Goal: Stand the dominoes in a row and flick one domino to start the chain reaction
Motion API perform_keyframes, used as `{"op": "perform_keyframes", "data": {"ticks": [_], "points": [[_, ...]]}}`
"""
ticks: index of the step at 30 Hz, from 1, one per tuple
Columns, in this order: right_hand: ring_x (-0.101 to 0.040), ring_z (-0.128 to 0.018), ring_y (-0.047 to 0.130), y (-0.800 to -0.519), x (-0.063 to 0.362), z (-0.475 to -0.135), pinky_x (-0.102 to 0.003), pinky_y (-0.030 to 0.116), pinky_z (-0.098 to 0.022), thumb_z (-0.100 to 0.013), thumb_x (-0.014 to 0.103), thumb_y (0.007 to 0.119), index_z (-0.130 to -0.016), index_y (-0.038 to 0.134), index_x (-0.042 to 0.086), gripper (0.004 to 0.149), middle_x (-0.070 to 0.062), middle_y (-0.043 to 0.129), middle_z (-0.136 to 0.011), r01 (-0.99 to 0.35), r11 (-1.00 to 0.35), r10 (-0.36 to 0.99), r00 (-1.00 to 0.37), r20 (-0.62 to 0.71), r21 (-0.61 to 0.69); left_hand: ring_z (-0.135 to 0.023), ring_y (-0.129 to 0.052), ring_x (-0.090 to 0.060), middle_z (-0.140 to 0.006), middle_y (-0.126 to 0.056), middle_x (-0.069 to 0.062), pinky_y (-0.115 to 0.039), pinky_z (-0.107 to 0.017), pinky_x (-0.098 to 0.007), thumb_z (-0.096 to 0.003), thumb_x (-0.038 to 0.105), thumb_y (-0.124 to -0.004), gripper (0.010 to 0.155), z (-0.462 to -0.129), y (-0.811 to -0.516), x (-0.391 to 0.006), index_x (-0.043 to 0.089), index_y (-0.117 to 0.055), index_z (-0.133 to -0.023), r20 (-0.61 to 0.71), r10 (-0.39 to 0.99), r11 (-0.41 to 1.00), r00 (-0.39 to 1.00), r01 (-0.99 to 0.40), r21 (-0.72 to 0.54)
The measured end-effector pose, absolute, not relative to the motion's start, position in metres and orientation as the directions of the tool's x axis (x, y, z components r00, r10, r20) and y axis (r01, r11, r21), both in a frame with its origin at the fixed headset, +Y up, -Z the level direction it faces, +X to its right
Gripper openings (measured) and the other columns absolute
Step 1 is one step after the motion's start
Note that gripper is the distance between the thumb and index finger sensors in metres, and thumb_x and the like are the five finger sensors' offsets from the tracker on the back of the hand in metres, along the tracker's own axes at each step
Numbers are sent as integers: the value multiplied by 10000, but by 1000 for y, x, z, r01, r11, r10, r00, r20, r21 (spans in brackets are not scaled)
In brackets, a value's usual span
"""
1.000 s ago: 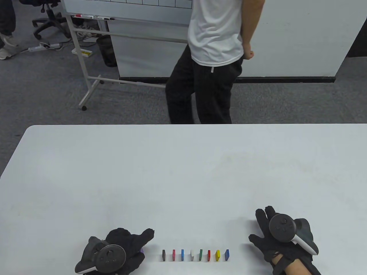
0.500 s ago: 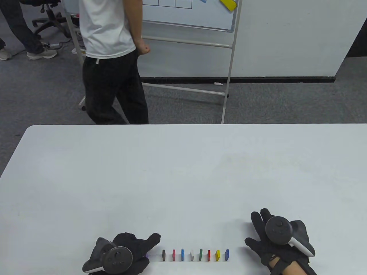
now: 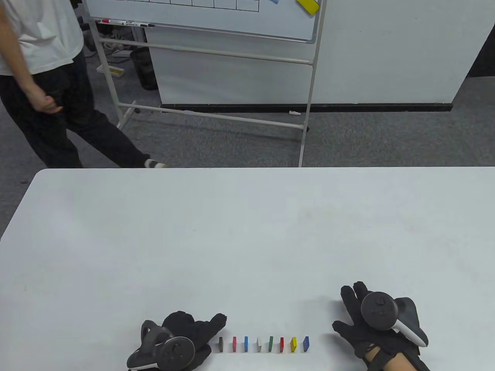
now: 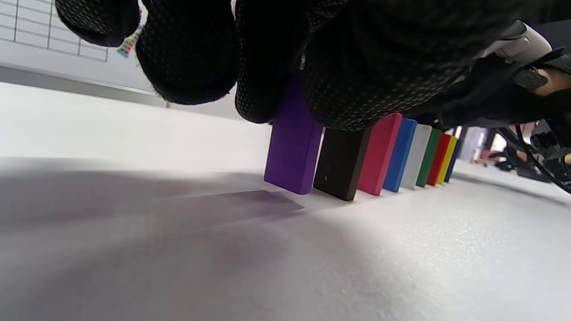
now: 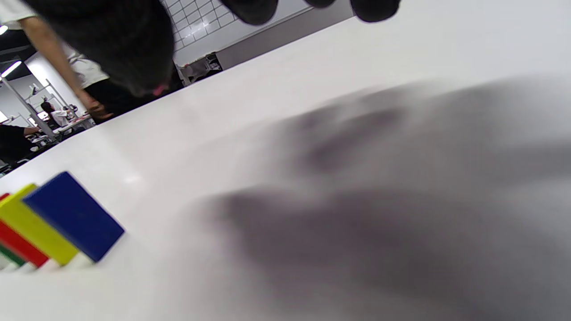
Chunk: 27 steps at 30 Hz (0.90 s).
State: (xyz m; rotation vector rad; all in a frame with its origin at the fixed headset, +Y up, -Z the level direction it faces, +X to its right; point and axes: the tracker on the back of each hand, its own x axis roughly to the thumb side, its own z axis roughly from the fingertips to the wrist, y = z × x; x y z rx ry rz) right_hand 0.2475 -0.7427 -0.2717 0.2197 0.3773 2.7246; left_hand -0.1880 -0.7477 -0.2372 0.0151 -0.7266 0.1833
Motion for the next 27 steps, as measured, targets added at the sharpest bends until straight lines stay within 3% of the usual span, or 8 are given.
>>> {"op": "perform_keyframes", "data": {"ticks": [27], "points": [[-553, -1066, 340, -742, 246, -270, -783, 315, -654, -495, 574, 768, -1132, 314, 158, 886, -200, 187, -1158, -362, -883, 406, -909, 97, 300, -639, -918, -273, -928, -848, 47, -636, -641, -626, -464, 399, -934, 770, -237, -750, -184, 294, -490, -1084, 672, 170, 984, 721, -158, -78]]}}
